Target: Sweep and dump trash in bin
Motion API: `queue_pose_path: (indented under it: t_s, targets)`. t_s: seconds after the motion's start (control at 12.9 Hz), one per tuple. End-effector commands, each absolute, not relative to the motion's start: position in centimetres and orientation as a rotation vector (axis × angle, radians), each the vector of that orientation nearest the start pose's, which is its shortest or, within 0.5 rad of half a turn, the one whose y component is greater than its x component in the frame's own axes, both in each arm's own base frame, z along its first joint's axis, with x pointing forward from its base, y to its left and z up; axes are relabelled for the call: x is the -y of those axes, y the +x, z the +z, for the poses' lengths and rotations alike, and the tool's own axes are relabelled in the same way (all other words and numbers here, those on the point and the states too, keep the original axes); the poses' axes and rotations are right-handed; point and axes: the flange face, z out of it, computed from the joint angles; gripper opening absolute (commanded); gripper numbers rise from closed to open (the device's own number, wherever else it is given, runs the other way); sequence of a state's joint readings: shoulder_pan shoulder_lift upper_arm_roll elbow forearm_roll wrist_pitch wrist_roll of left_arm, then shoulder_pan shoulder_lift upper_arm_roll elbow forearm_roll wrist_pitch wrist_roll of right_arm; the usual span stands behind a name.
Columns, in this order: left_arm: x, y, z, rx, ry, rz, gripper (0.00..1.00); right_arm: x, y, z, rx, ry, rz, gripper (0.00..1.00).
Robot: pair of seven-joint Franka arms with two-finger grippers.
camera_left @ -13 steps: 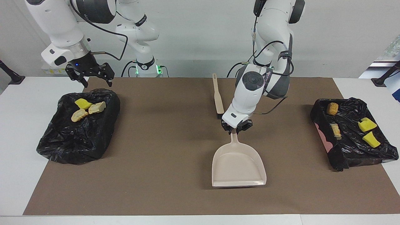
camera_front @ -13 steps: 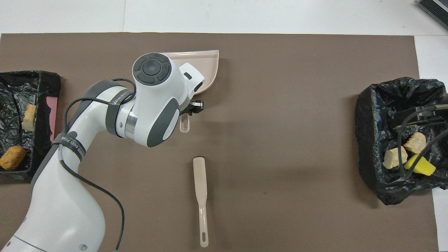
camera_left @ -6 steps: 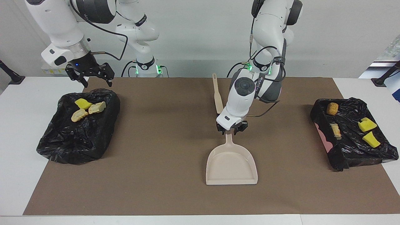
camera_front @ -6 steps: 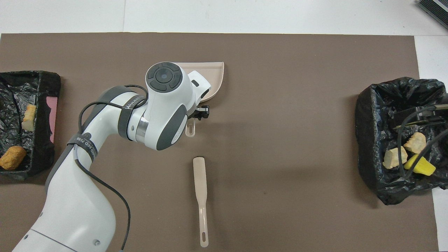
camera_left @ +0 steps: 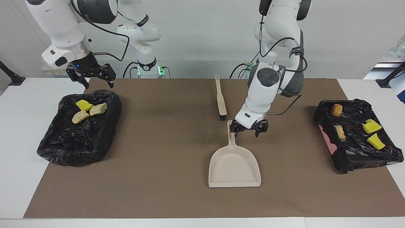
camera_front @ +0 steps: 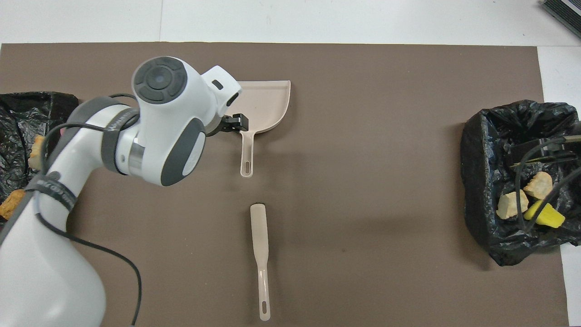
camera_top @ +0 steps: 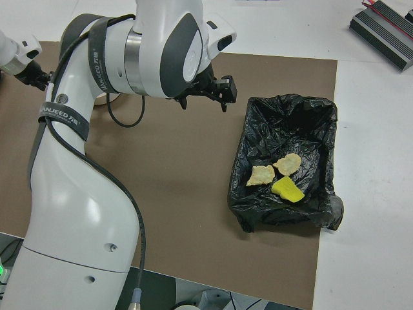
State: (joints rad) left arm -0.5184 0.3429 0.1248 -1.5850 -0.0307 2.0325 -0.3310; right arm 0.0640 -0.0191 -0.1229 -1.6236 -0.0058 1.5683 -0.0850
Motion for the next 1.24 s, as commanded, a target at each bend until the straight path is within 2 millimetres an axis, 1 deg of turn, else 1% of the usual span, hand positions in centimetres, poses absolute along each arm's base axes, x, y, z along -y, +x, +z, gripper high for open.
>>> queue_pose_path:
  t_s: [0.0,0.08,0.23,0.31,0.39,0.54,0.7,0.77,0.85,0.93,1.01,1.08,1.16]
  targets:
    - [19.3,60.3,53.0,-0.196,-3.141,-0.209,1.00,3.3,54.3,60.9,0.031,-3.121,0.058,1.00]
    - [16.7,59.8,55.0,-0.264,-3.133,-0.210,1.00,3.3,54.3,60.9,0.031,-3.121,0.058,1.00]
    - [11.6,59.2,58.8,-0.268,-3.130,-0.240,1.00,3.3,54.3,60.9,0.031,-3.121,0.058,1.00]
    - [9.2,59.1,60.3,-0.250,-3.135,-0.249,1.00,3.3,54.3,60.9,0.031,-3.121,0.058,1.00]
    - [7.3,58.4,62.3,-0.266,-3.131,-0.249,1.00,3.3,54.3,60.9,0.031,-3.121,0.058,1.00]
    - [2.2,57.3,64.9,-0.336,-3.117,-0.184,1.00,3.3,54.3,60.9,0.031,-3.121,0.058,1.00]
    - [-0.2,56.2,67.4,-0.412,-3.108,-0.141,1.00,3.3,54.3,60.9,0.031,-3.121,0.058,1.00]
    - [-1.2,55.8,67.8,-0.403,-3.111,-0.117,1.00,3.3,54.3,60.9,0.031,-3.121,0.058,1.00]
    - [-1.7,55.4,68.6,-0.391,-3.112,-0.112,1.00,3.2,54.3,60.9,0.033,-3.121,0.058,1.00]
    - [-2.1,55.1,68.8,-0.382,-3.116,-0.091,1.00,3.3,54.3,60.9,0.031,-3.121,0.058,1.00]
    - [-2.2,54.6,69.5,-0.380,-3.116,-0.107,1.00,3.3,54.3,60.9,0.031,-3.119,0.058,1.00]
    - [-2.2,53.2,70.9,-0.376,-3.111,-0.149,1.00,3.3,54.3,60.9,0.031,-3.119,0.058,1.00]
    - [-2.3,52.7,70.2,-0.361,-3.115,-0.125,1.00,3.3,54.3,60.9,0.031,-3.121,0.058,1.00]
